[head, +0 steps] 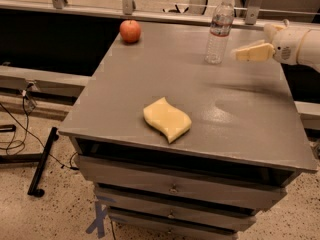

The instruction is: Move water bottle near sponge

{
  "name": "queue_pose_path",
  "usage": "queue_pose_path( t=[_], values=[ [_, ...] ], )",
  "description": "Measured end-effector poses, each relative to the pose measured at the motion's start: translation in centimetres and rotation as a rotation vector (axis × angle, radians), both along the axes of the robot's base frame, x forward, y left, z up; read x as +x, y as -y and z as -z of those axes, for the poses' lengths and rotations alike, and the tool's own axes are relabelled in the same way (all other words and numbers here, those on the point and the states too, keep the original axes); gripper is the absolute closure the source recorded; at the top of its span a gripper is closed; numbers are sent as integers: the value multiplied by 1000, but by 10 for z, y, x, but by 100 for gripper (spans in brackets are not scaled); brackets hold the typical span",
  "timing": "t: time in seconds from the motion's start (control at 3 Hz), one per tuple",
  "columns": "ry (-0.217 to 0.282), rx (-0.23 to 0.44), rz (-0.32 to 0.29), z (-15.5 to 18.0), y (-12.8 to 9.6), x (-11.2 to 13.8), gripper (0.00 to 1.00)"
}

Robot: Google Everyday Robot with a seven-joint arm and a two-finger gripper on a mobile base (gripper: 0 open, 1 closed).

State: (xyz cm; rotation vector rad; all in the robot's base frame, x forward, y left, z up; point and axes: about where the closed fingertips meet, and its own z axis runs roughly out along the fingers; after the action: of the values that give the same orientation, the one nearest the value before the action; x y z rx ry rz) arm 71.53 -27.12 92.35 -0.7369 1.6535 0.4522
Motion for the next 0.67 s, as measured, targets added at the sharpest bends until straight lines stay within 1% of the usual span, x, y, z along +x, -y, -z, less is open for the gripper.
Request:
queue_pose_path(
  t=[0.33, 0.67],
  values=[
    [52, 76, -61, 10, -26, 18, 0],
    [83, 103, -109, 14, -48, 31, 0]
  ],
)
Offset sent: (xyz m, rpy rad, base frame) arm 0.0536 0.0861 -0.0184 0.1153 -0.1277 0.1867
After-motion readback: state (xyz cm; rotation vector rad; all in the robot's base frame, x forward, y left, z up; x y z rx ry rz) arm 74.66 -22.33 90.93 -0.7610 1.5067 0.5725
